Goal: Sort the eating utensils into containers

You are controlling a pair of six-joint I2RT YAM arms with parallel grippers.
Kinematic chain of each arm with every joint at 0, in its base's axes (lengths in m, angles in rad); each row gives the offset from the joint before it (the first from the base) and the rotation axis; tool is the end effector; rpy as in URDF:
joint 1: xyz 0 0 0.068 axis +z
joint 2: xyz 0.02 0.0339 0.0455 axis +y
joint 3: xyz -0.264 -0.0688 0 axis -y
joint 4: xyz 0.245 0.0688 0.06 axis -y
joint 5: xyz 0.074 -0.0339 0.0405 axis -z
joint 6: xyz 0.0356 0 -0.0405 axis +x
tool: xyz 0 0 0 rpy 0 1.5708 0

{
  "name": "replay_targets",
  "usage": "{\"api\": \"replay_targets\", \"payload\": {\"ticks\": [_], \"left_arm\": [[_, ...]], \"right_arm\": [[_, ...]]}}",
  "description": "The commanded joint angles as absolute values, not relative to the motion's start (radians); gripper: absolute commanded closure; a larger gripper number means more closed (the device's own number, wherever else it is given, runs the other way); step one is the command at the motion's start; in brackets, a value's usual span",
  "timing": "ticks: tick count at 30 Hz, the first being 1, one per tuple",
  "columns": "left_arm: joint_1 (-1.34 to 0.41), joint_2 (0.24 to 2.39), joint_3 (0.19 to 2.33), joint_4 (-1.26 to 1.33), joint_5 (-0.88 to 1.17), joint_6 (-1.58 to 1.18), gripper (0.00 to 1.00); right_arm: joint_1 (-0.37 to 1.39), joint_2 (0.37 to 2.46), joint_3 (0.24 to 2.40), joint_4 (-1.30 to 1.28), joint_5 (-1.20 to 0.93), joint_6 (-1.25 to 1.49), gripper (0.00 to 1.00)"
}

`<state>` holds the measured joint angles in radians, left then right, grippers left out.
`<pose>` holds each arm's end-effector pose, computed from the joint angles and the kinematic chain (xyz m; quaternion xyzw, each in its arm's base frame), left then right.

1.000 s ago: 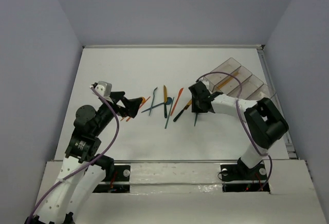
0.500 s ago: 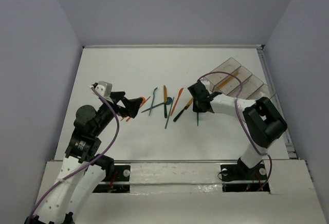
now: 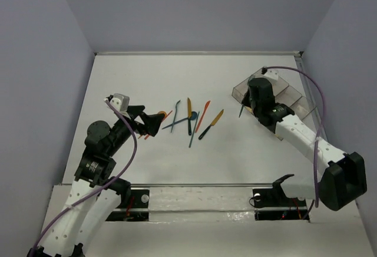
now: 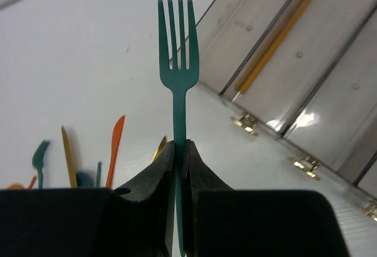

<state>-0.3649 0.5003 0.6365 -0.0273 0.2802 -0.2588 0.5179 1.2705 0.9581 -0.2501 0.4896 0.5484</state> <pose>0.1184 -0.0558 0.3446 0.1389 0.6546 -0.3149 0.6731 0.2539 0.1254 0.2913 0.1300 0.8476 0.0554 0.5115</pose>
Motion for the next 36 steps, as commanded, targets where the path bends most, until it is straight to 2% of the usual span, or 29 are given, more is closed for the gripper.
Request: {"api": "replay_targets", "payload": {"ticks": [1,6,14,24,36], "left_arm": [[-0.377,0.477,0.67,0.023,0.295,-0.247,0.01],[-0.388,0.462,0.672,0.017,0.287,-0.244,0.01],[-0.416,0.449,0.675,0.008,0.271,-0.236,0.01],[-0.416,0.453,0.676,0.005,0.261,-0.23,0.01],[-0.416,0.474,0.678,0.005,0.252,-0.225,0.01]], "right_arm": [[0.342,1.215,0.942,-0.143,0.451,0.54,1.0],[0.252,1.244,0.985,-0.112,0.515,0.515,1.0],[0.123,1.4,1.055,-0.011,0.486,0.541,1.0],[0.123,1.673,1.259,0.054,0.52,0.67,1.0],[0.123,1.795,1.25,0.136,0.532,0.801,0.99]]}}
